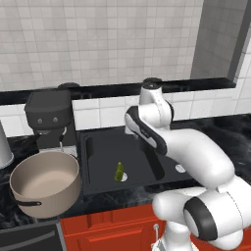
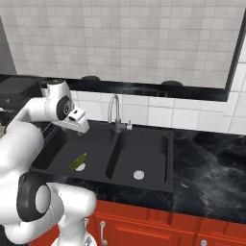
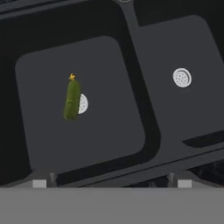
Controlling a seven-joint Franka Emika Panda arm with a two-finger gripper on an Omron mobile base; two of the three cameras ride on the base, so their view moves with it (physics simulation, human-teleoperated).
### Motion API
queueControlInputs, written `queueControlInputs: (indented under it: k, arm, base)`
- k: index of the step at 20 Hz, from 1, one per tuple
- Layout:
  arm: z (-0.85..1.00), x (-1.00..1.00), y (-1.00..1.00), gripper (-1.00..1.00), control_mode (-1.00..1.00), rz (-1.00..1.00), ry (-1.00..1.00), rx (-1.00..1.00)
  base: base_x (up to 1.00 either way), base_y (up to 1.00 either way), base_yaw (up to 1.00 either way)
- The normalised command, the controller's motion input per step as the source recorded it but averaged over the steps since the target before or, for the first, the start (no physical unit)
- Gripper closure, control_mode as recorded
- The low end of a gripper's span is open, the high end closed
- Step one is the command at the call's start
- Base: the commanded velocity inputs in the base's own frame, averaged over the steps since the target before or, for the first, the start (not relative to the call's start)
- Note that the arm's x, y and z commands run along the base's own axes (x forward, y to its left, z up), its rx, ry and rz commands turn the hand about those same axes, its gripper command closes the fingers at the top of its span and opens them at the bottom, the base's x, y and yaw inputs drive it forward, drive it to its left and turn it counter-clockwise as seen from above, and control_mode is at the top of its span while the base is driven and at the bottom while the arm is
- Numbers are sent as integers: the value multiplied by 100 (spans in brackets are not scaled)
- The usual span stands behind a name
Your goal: Dump the cucumber from the pot into the sink. Then turn on the water and wash the cucumber. Then turn off the water and put the cucumber back in the pot.
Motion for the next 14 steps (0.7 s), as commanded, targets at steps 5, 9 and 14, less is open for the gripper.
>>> queueControlInputs:
  k: [5, 9, 14]
  arm:
    - [-51, 18, 13, -100, -100, 0, 0, 0]
    - [-37, 26, 19, -100, -100, 0, 0, 0]
    - [-37, 29, 22, -100, -100, 0, 0, 0]
  base:
    - [0, 0, 0]
    - [0, 0, 0]
    - [0, 0, 0]
